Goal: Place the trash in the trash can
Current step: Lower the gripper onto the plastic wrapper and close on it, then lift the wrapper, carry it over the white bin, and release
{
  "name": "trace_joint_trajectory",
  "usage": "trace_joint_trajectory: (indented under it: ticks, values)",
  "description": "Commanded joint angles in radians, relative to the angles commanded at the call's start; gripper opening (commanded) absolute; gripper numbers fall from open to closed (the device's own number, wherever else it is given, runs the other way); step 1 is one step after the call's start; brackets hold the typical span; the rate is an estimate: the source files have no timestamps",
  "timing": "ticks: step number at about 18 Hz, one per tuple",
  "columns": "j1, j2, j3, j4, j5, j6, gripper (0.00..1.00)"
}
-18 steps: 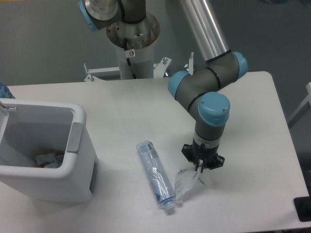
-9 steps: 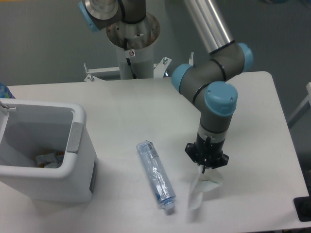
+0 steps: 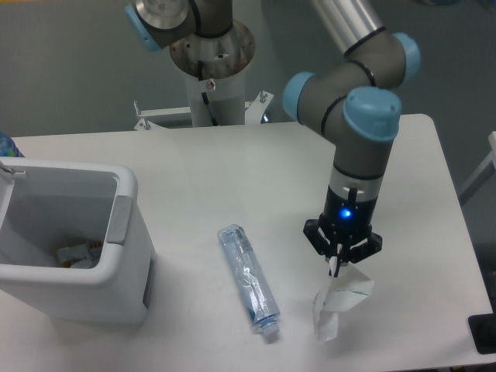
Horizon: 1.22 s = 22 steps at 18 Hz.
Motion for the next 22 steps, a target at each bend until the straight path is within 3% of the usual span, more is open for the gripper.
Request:
trace_joint_trajectory:
  ticks: [13, 22]
  values:
    - [-0.172, 0.189, -0.005, 0.000, -0.134, -0.117, 0.00]
    - [-0.340, 0.273, -0.064, -0.002, -0.134, -0.138, 0.00]
